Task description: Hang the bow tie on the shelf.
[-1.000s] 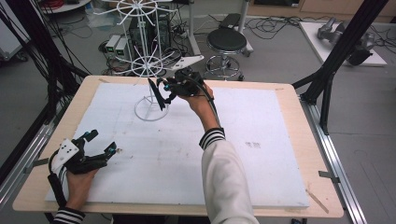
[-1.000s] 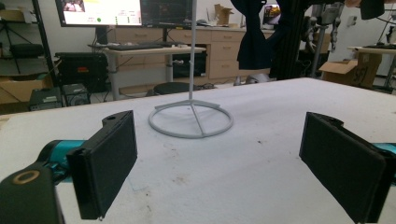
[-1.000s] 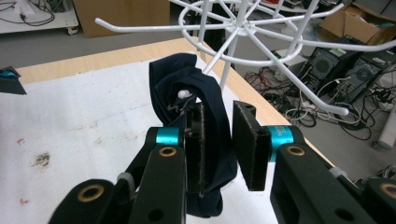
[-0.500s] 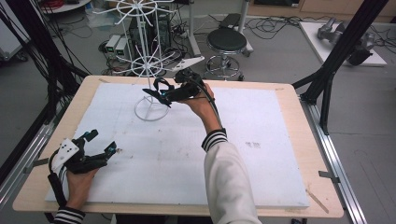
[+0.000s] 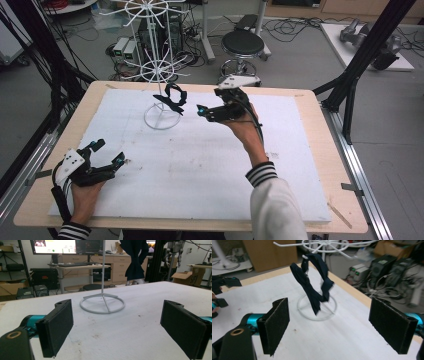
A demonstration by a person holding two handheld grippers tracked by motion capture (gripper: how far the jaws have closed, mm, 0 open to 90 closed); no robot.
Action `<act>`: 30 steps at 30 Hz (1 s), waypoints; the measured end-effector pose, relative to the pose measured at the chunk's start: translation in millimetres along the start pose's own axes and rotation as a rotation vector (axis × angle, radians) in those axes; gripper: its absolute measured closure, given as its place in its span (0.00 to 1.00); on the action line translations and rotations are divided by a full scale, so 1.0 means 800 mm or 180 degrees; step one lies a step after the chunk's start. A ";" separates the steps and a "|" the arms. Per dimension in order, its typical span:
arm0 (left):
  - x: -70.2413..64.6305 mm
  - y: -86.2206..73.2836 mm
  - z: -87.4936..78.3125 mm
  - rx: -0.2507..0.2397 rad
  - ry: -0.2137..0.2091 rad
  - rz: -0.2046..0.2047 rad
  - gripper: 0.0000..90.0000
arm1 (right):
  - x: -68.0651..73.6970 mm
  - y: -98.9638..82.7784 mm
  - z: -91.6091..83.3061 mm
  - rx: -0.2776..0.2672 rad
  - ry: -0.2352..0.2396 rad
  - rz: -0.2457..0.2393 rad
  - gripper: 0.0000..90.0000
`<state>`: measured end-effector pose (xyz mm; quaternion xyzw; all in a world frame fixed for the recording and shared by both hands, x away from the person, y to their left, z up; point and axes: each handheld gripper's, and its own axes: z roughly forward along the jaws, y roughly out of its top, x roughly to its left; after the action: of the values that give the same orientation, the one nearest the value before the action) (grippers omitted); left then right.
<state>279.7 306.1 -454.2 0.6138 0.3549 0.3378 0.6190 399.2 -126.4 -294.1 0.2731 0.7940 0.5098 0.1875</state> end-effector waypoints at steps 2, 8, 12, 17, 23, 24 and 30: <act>0.000 0.000 0.000 0.0001 0.0004 0.0002 0.13 | -0.002 -0.013 -0.019 -0.0059 -0.0049 0.0017 0.18; 0.000 0.000 0.001 0.0014 0.0007 0.0001 0.13 | 0.002 -0.051 -0.070 -0.0247 -0.0198 0.0025 0.18; -0.001 0.000 0.001 0.0019 0.0008 0.0009 0.13 | 0.012 -0.083 -0.099 -0.0427 -0.0331 0.0015 0.18; -0.001 0.000 0.001 0.0016 0.0018 0.0031 0.13 | 0.023 -0.130 -0.120 -0.0663 -0.0467 0.0093 0.18; -0.002 0.000 0.000 0.0014 0.0022 0.0046 0.13 | 0.028 -0.185 -0.127 -0.0781 -0.0581 0.0248 0.17; -0.002 0.000 0.000 0.0014 0.0024 0.0052 0.13 | 0.029 -0.194 -0.127 -0.0789 -0.0608 0.0261 0.17; -0.003 0.000 -0.001 -0.0010 0.0039 0.0078 0.13 | 0.034 -0.231 -0.116 -0.0818 -0.0774 0.0387 0.11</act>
<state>277.9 304.1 -454.4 0.6150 0.3507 0.3497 0.6136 279.8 -236.2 -425.2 0.3540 0.6759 0.5806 0.2842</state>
